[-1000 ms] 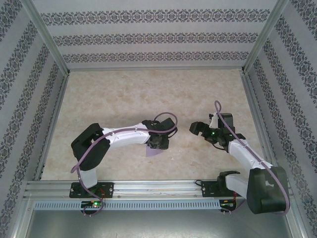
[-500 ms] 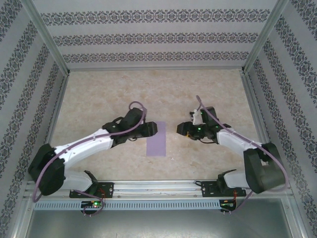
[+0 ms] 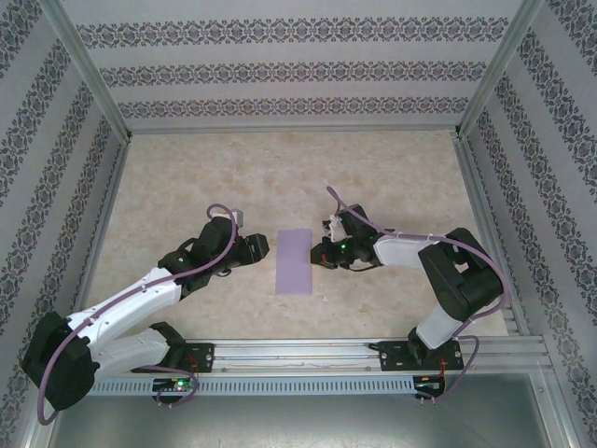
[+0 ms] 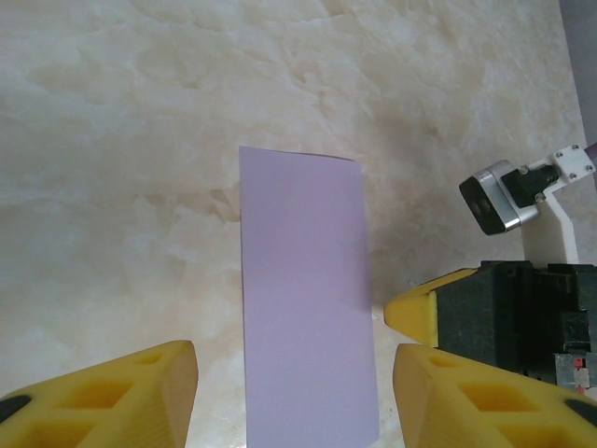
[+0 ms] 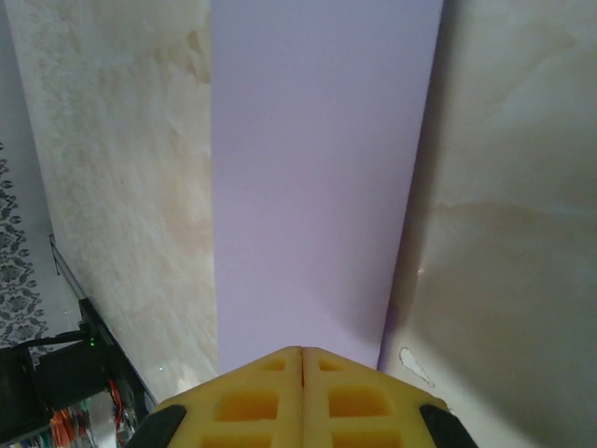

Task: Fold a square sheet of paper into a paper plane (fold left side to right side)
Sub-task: Third fold the triangle at the center of the table.

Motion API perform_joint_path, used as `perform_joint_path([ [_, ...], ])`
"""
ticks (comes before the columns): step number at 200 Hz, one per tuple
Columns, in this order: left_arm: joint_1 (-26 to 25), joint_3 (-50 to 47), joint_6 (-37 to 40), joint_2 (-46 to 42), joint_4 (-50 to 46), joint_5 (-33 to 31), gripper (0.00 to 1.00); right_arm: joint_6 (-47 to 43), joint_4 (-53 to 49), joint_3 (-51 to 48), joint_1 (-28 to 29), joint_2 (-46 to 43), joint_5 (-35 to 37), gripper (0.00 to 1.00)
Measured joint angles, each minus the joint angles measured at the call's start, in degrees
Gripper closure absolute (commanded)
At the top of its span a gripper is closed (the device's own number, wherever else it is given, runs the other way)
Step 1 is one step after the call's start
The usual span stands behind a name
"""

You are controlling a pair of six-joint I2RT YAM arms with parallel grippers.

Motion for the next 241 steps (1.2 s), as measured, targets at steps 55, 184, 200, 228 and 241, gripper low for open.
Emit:
perform_joint_path([
  [55, 0.02, 0.13, 0.07, 4.07, -0.28, 0.59, 0.45, -0.22, 0.28, 0.02, 0.07, 3.69, 0.87, 1.0],
  [184, 0.31, 5.05, -1.99, 25.42, 0.35, 14.29, 0.61, -4.13, -2.69, 1.68, 0.17, 4.09, 2.8, 1.0],
  [200, 0.28, 5.07, -2.67, 26.77, 1.14, 15.37, 0.64, -4.11, -2.69, 1.68, 0.17, 4.09, 2.8, 1.0],
  [228, 0.28, 5.09, -3.28, 28.7, 2.75, 16.83, 0.68, -4.13, -2.73, 1.73, 0.17, 4.09, 2.8, 1.0],
  [241, 0.28, 5.11, -3.48, 29.14, 3.43, 17.49, 0.69, -4.13, -2.73, 1.73, 0.17, 4.09, 2.8, 1.0],
])
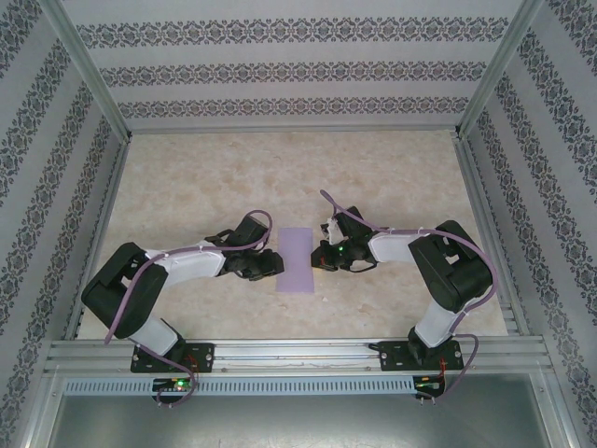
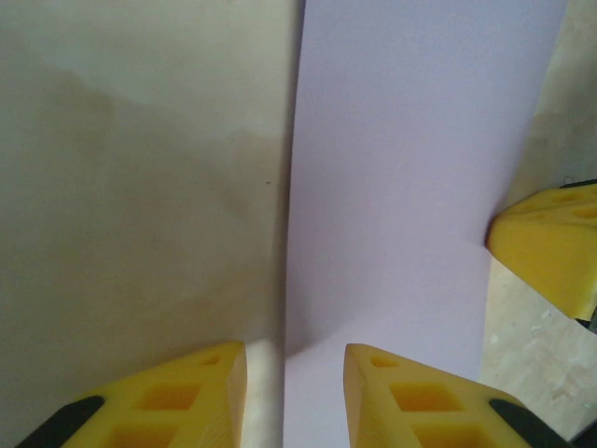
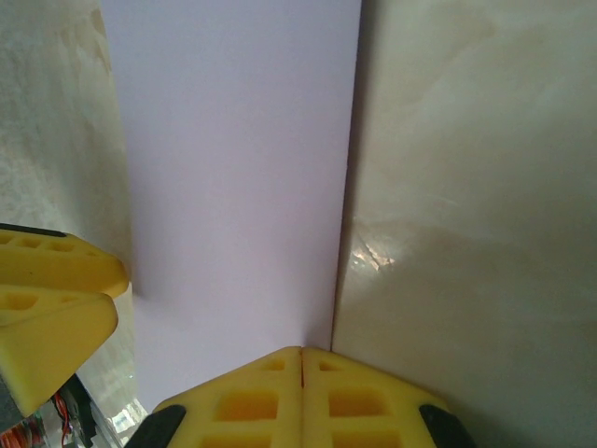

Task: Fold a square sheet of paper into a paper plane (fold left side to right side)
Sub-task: Third fold the triangle at the center of the table.

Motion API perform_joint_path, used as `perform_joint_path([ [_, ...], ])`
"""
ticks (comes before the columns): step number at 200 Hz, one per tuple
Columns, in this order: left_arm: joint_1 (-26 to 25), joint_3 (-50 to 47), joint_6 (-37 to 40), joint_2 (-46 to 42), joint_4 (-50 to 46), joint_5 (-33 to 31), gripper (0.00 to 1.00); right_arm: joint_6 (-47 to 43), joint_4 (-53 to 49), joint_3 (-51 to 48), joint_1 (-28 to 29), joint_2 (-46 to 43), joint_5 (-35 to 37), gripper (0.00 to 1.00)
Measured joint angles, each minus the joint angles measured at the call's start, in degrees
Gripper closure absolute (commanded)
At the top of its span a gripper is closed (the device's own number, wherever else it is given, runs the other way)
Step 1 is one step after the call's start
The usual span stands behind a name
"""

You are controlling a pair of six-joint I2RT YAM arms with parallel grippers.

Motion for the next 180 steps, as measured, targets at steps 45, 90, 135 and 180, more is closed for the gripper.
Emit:
perform_joint_path([
  [45, 0.0, 0.0, -0.92, 1.95, 3.72, 1.97, 0.69, -0.02, 0.0, 0.0, 0.0, 0.02, 0.0, 1.0],
  [90, 0.04, -0.02, -2.1, 2.38, 5.18, 2.4, 0.7, -0.2, 0.0, 0.0, 0.0, 0.02, 0.0, 1.0],
  [135, 0.04, -0.02, -2.58, 2.08, 5.49, 1.7, 0.8, -0.37, 0.02, 0.0, 0.0, 0.02, 0.0, 1.0],
  [180, 0.04, -0.02, -3.43, -0.24, 5.51, 1.27, 0.96, -1.49, 0.04, -0.02, 0.0, -0.24, 0.46, 0.88],
])
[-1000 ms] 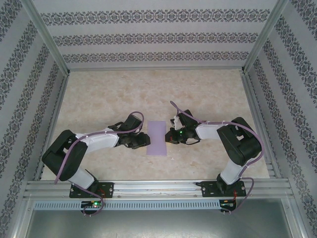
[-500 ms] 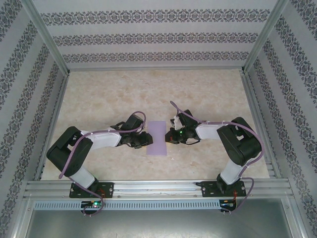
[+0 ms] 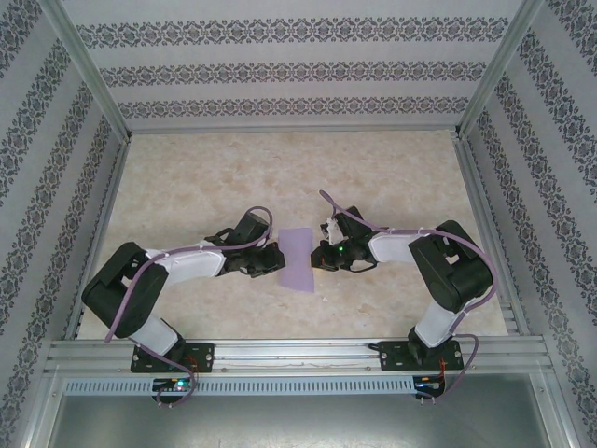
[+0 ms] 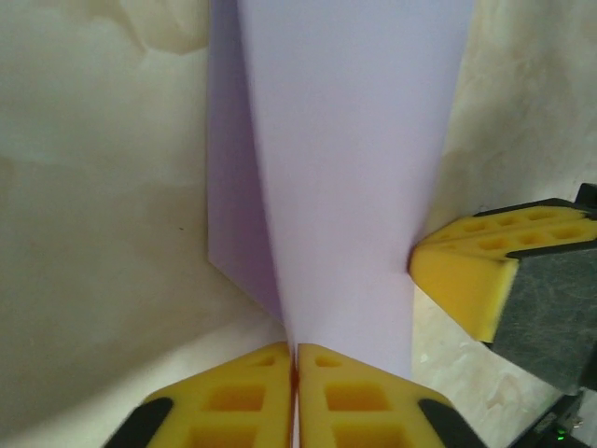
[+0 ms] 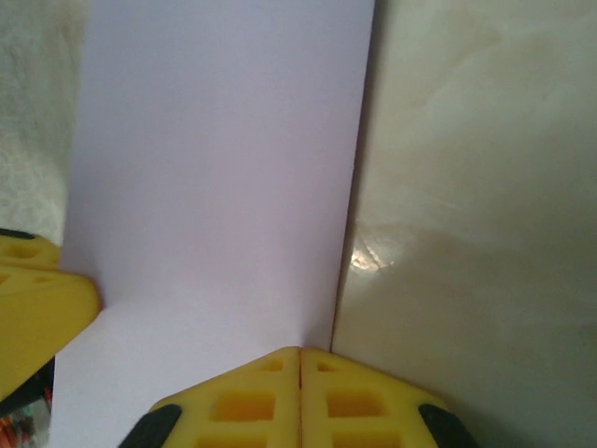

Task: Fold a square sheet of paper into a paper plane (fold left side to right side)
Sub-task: Third fold the triangle at the center of the table.

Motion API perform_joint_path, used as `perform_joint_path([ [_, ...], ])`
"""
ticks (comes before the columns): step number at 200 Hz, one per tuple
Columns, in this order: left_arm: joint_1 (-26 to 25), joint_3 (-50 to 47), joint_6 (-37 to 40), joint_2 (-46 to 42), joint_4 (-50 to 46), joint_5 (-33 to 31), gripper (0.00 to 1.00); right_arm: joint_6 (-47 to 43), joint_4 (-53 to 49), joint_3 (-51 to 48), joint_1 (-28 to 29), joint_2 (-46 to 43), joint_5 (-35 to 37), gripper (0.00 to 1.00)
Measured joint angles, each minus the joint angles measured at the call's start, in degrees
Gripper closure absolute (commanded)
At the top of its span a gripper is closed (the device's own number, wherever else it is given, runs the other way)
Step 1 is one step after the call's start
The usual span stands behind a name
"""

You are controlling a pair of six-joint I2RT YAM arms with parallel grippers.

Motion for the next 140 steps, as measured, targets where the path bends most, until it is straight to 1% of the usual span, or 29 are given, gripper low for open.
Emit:
perform_joint_path([
  [14, 0.0, -0.04, -0.52, -0.57, 0.0, 0.04, 0.97, -0.87, 0.0, -0.26, -0.02, -0.98, 1.07, 0.81],
  [33, 0.0, -0.26, -1.46, -1.22, 0.02, 0.07, 0.99, -2.56, -0.04, -1.44, -0.02, -4.85, 3.41, 0.7],
  [55, 0.0, -0.81, -2.78, -1.97, 0.02, 0.07, 1.0, -4.74, 0.2, -4.57, 0.04, -13.07, 6.73, 0.61],
  [78, 0.0, -1.33, -4.26, -2.47, 0.02, 0.07, 1.0, -8.02, 0.63, -9.18, 2.21, -22.43, 11.45, 0.52],
  [93, 0.0, -1.38, -5.05, -2.54, 0.0, 0.09, 1.0, -10.51, 0.81, -12.41, 6.34, -28.55, 15.32, 0.46],
  [110, -0.04, -1.38, -6.05, -2.54, 0.0, 0.09, 1.0, -13.81, 1.25, -15.76, 13.53, -35.5, 21.09, 0.41],
  [129, -0.04, -1.4, -6.93, -2.58, -0.02, 0.09, 1.0, -18.27, 3.17, -18.93, 21.11, -40.35, 27.23, 0.34],
  [140, -0.04, -1.44, -7.43, -2.71, -0.02, 0.07, 1.0, -21.29, 5.01, -20.85, 24.98, -41.66, 30.51, 0.31],
])
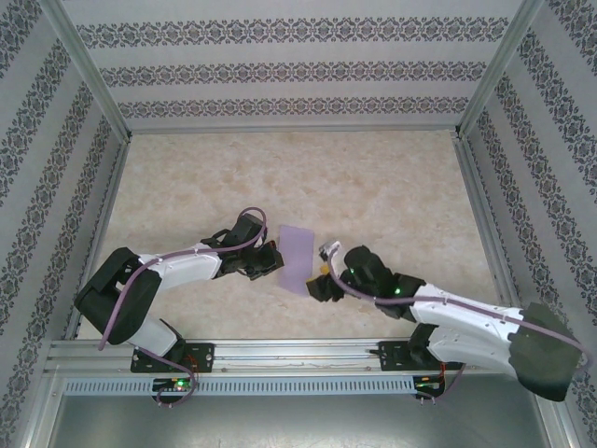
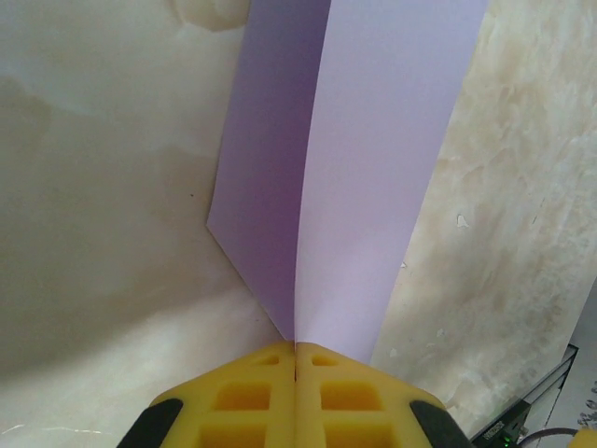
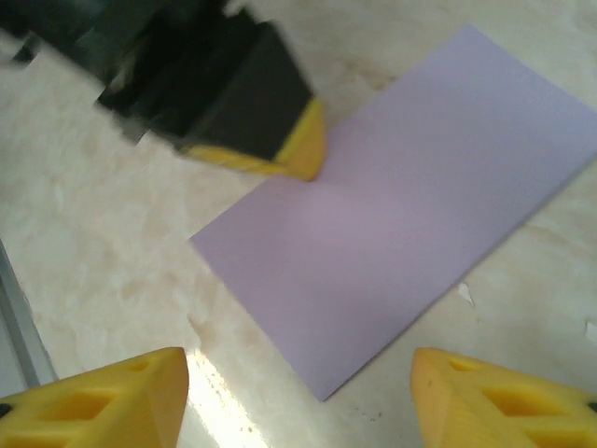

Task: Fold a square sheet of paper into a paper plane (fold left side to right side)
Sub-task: Third fold the triangle at the center of the table.

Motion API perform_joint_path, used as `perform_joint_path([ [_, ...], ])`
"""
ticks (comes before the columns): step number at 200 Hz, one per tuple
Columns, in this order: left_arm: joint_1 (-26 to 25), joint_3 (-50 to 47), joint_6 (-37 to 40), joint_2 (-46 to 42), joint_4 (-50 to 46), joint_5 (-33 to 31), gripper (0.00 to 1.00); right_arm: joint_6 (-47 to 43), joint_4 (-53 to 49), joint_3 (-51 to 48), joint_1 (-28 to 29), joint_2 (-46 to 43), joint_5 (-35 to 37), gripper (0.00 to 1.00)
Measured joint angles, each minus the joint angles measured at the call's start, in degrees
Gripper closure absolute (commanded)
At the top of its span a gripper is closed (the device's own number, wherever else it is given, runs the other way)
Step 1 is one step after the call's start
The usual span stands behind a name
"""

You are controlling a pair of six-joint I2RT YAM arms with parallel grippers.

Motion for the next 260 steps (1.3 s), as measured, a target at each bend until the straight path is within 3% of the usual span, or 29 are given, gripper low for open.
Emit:
perform_joint_path([
  [26, -0.11, -0.33, -0.96, -0.39, 0.02, 0.0, 1.0, -6.05, 2.51, -2.84, 7.82, 1.55, 7.5, 0.26],
  [60, -0.35, -0.48, -2.29, -0.42, 0.07, -0.02, 1.0, -12.63, 6.25, -2.32, 15.98, 10.23, 17.07, 0.2],
  [120, -1.38, -0.87, -3.98, -0.42, 1.2, 0.02, 1.0, -17.81, 12.41, 5.4, 17.4, 24.98, 25.09, 0.19],
  [205, -1.55, -1.36, -4.85, -0.42, 1.53, 0.02, 1.0, -18.86, 17.94, 9.05, 16.79, 31.43, 26.93, 0.46],
  [238, -1.6, -1.36, -4.98, -0.42, 1.6, 0.02, 1.0, -17.62, 18.58, 9.05, 15.34, 31.58, 26.21, 0.68],
  [260, -1.6, -1.36, -4.98, -0.42, 1.6, 0.0, 0.94, -16.28, 18.84, 9.03, 14.58, 31.52, 25.07, 0.82],
])
